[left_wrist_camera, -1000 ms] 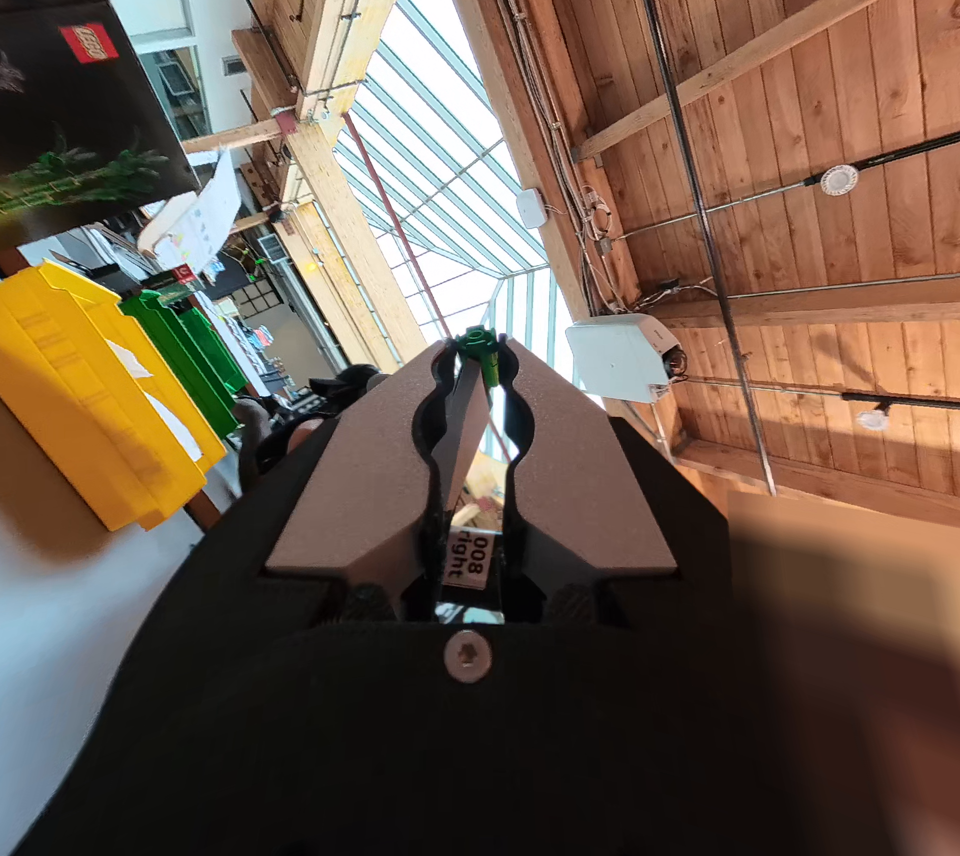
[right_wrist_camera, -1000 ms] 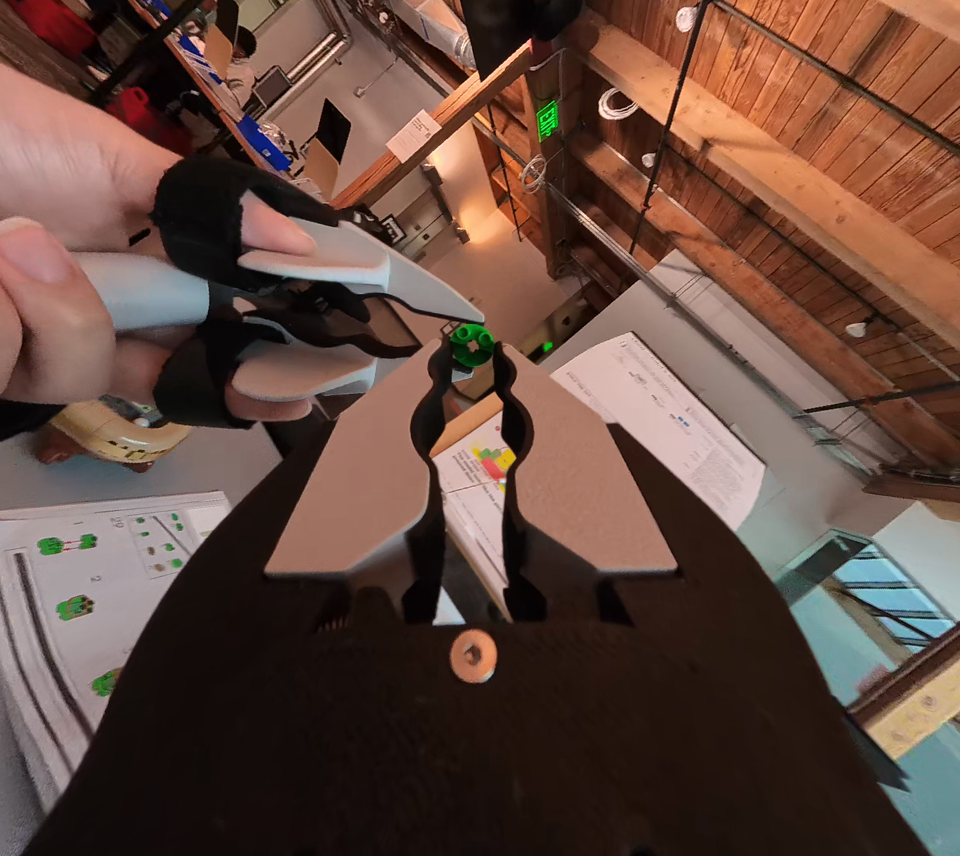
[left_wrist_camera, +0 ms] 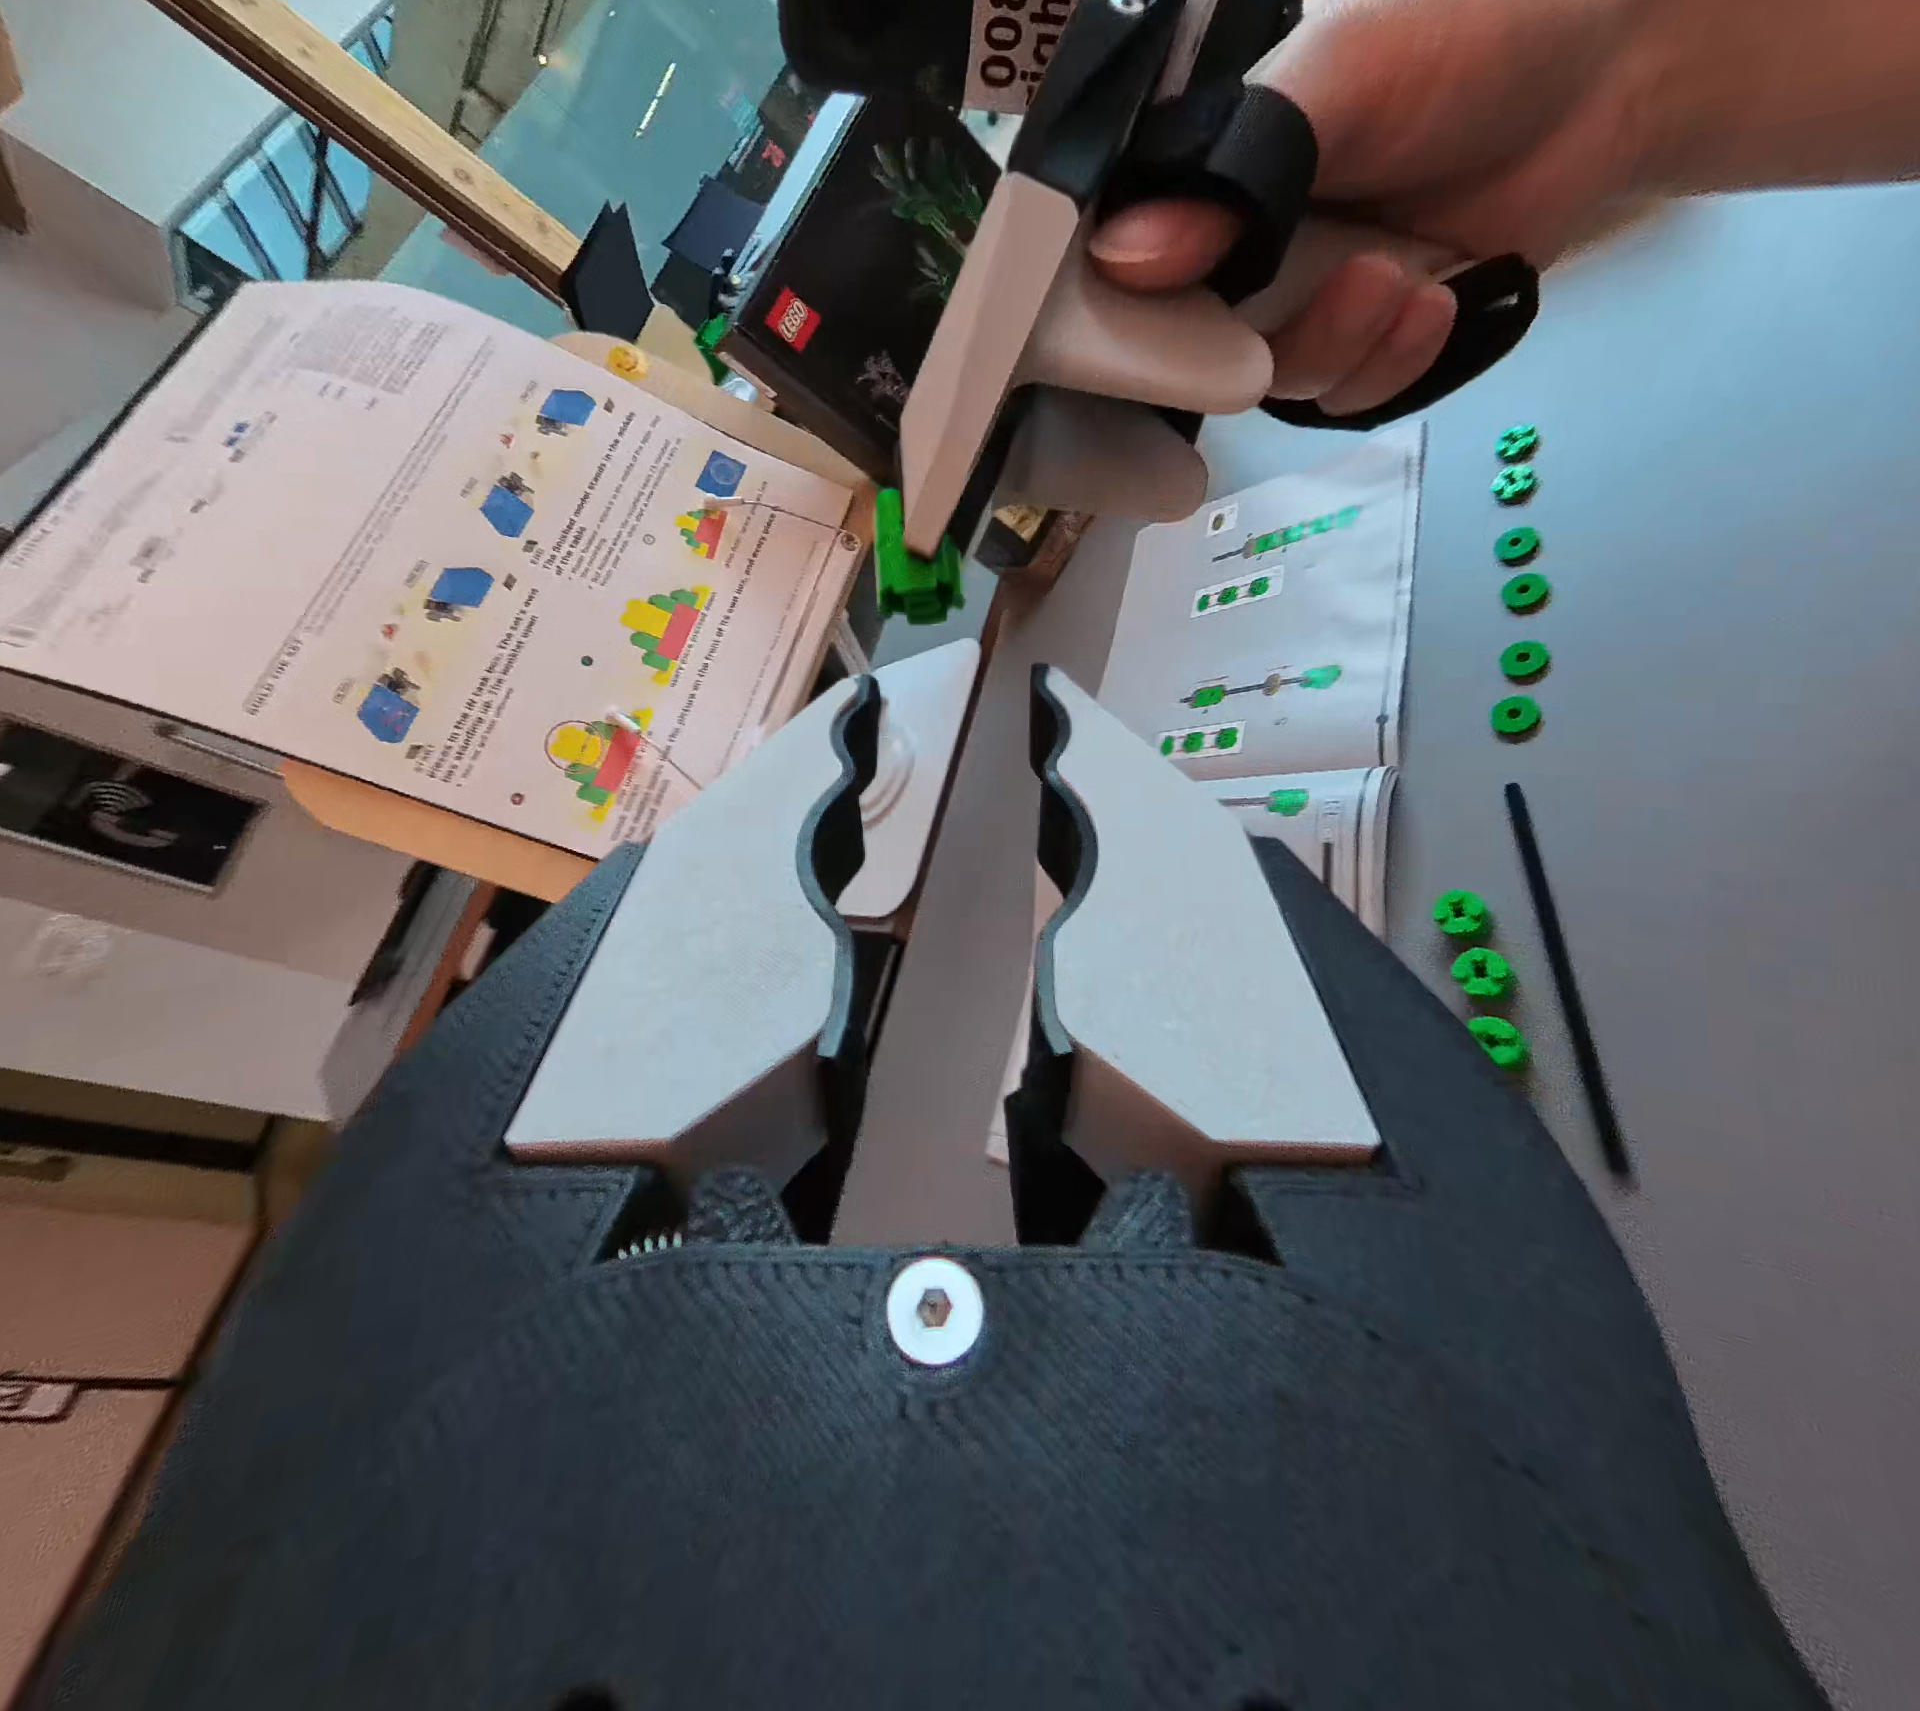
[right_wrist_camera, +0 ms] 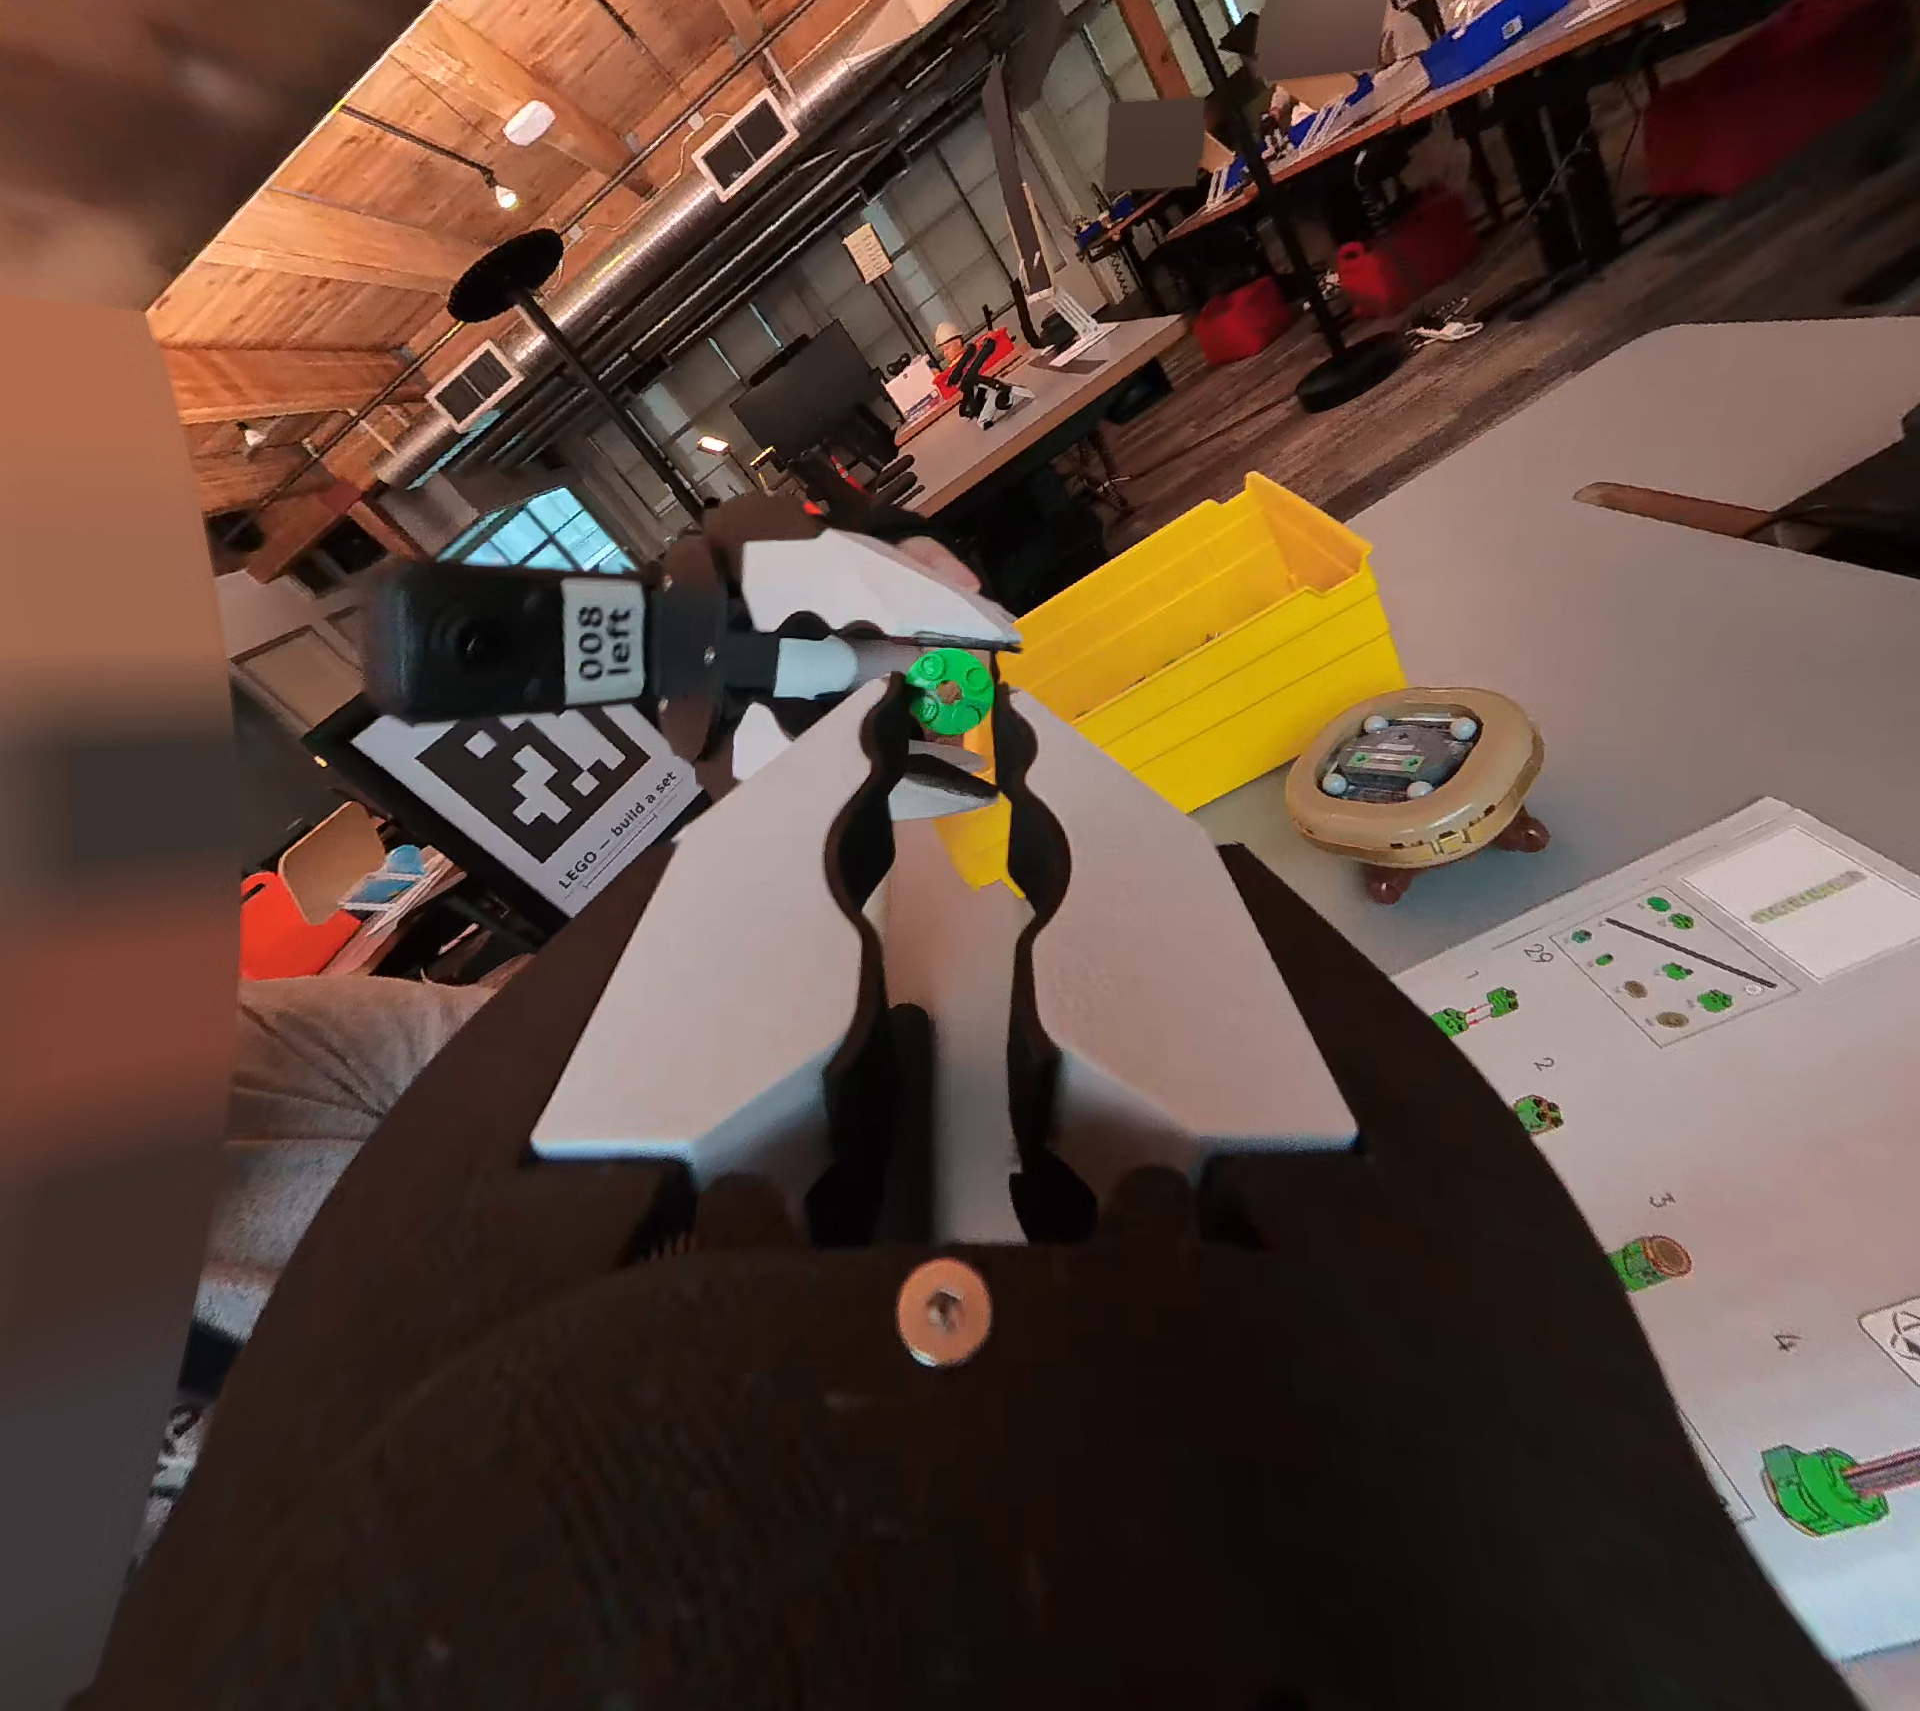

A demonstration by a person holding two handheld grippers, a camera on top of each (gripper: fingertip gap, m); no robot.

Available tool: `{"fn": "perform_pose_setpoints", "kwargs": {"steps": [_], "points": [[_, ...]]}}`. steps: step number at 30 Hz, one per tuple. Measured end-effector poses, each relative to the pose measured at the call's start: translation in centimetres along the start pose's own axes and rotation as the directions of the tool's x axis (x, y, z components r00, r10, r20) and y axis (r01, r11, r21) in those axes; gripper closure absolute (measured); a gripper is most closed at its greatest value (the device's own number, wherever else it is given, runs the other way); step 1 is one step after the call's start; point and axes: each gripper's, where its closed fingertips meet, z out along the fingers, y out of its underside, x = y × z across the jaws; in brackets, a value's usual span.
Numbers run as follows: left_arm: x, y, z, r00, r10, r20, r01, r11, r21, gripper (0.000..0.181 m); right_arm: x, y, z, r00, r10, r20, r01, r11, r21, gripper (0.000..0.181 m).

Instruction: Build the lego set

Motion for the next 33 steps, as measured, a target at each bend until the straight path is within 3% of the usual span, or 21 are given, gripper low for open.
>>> {"fn": "perform_pose_setpoints", "kwargs": {"steps": [1,7,13,18,24,28,33], "points": [[-0.1,0.0,0.1,0.999,0.030,0.020,-0.030,0.999,-0.014,0.154,0.2,-0.1,0.0,1.000,0.004,-0.006,-0.004,1.000,0.008,0.168],[0.0,1.6,1.7,0.981,0.177,0.083,-0.166,0.978,-0.129,0.161,0.7,0.1,-0.1,0.999,0.048,-0.016,-0.048,0.999,0.011,0.168],[0.1,1.5,2.6,0.970,0.219,0.109,-0.203,0.969,-0.142,0.179,0.7,0.5,0.2,0.999,0.046,-0.015,-0.046,0.999,-0.004,0.168],[-0.2,1.4,2.5,0.976,0.184,0.115,-0.170,0.978,-0.125,0.173,0.7,0.4,0.1,0.999,0.043,-0.014,-0.043,0.999,-0.002,0.168],[-1.1,1.5,1.6,0.993,0.050,0.107,-0.041,0.995,-0.092,0.166,0.7,-0.2,-0.3,0.999,0.049,-0.012,-0.049,0.999,0.024,0.168],[-1.0,2.1,1.7,0.985,-0.172,0.032,0.174,0.981,-0.080,0.161,1.4,-0.6,-0.5,0.998,0.035,-0.051,-0.032,0.997,0.064,0.167],[-1.8,1.0,1.5,0.955,-0.295,0.028,0.295,0.956,-0.004,0.169,2.3,-0.9,-0.7,0.996,0.058,-0.068,-0.051,0.993,0.108,0.167]]}}
